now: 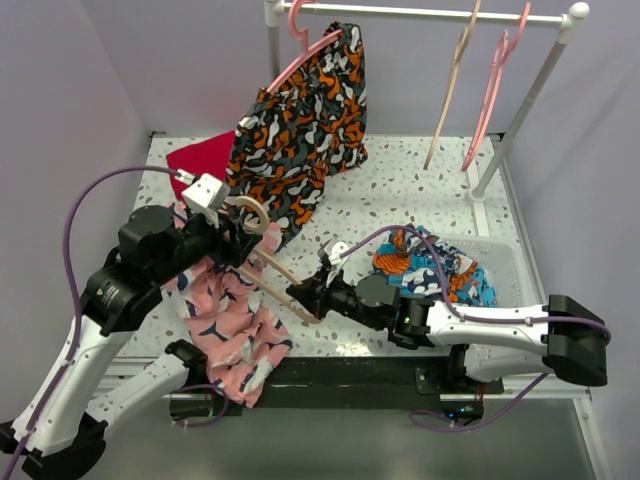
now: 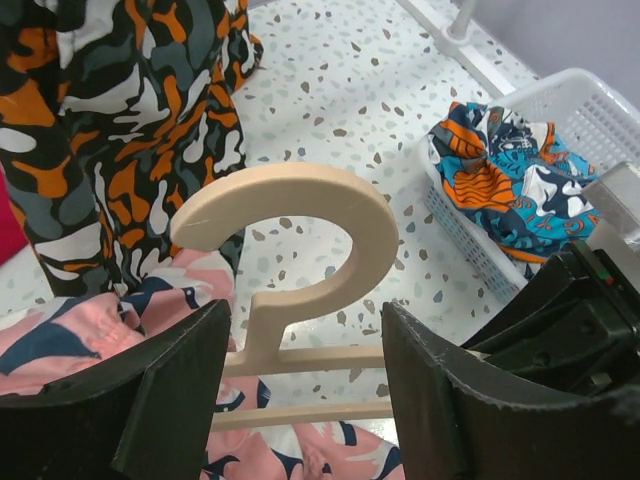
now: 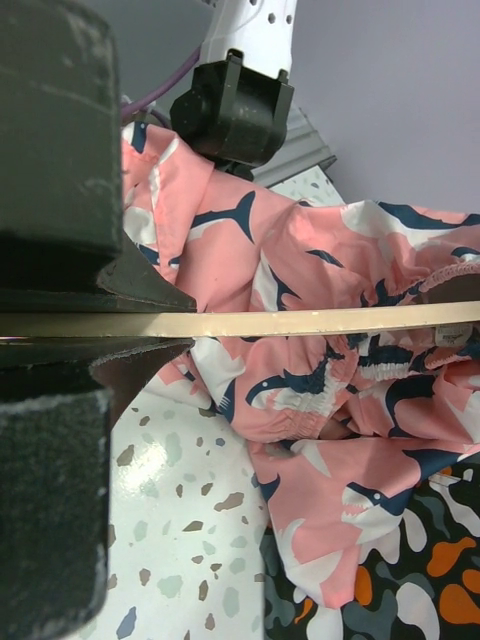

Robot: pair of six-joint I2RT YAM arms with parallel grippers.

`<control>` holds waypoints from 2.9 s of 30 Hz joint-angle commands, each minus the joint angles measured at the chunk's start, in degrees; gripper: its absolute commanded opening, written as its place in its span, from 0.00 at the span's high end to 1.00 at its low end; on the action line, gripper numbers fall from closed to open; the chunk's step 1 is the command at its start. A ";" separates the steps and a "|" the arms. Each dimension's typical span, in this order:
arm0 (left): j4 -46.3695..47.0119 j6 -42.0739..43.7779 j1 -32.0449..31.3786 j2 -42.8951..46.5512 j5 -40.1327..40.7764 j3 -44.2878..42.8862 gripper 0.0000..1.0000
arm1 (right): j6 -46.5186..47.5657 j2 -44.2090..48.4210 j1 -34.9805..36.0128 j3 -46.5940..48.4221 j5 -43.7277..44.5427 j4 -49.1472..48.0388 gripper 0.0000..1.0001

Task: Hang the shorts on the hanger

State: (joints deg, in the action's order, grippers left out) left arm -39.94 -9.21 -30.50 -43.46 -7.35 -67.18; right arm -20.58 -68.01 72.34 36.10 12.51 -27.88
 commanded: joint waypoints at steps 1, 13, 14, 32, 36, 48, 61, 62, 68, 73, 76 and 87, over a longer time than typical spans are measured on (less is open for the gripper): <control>3.29 3.76 -1.40 -2.15 -0.12 0.73 0.34 | -0.51 0.42 0.09 2.58 1.02 -6.31 1.00; 5.49 4.03 -5.71 -4.61 9.72 5.91 0.53 | -0.08 0.86 0.09 3.54 0.67 -4.99 1.00; 6.80 3.94 -5.97 -4.53 10.68 6.35 0.57 | -0.08 0.95 0.09 3.45 0.58 -4.82 1.00; 9.36 1.92 -7.55 -7.42 16.66 7.24 0.58 | 1.95 4.38 0.09 6.09 2.34 3.36 1.00; 9.01 1.65 -8.96 -8.04 19.39 7.06 0.48 | 2.38 4.02 0.09 7.05 2.08 3.88 1.00; 14.54 1.22 -9.49 -6.02 25.80 9.08 1.00 | 1.86 5.42 0.09 10.30 3.13 11.52 0.80; 19.55 -2.30 -9.49 -1.28 35.49 11.71 1.00 | -11.58 21.68 0.00 -0.66 15.26 17.27 0.43; 19.73 -2.39 -9.49 -1.01 35.22 11.81 1.00 | -12.98 21.69 -0.09 -3.11 14.74 16.11 0.44; 19.12 -1.78 -9.58 1.45 33.29 11.72 1.00 | -19.83 15.64 -0.53 -7.52 7.62 7.76 0.54; 17.88 -1.69 -9.58 4.61 31.62 11.72 1.00 | -25.64 12.99 -5.09 -12.10 0.61 -1.72 0.57; 17.36 -1.42 -9.49 6.54 30.30 11.81 1.00 | -28.81 9.13 -9.84 -11.93 -5.98 -5.76 0.59; 16.48 -0.28 -9.49 9.80 26.25 12.07 1.00 | -31.45 -19.95 -12.13 5.28 -14.79 -16.24 0.52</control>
State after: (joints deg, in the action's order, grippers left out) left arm -25.41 -10.90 -40.14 -34.48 21.04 -55.00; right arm -49.41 -81.17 61.06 33.89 2.20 -35.57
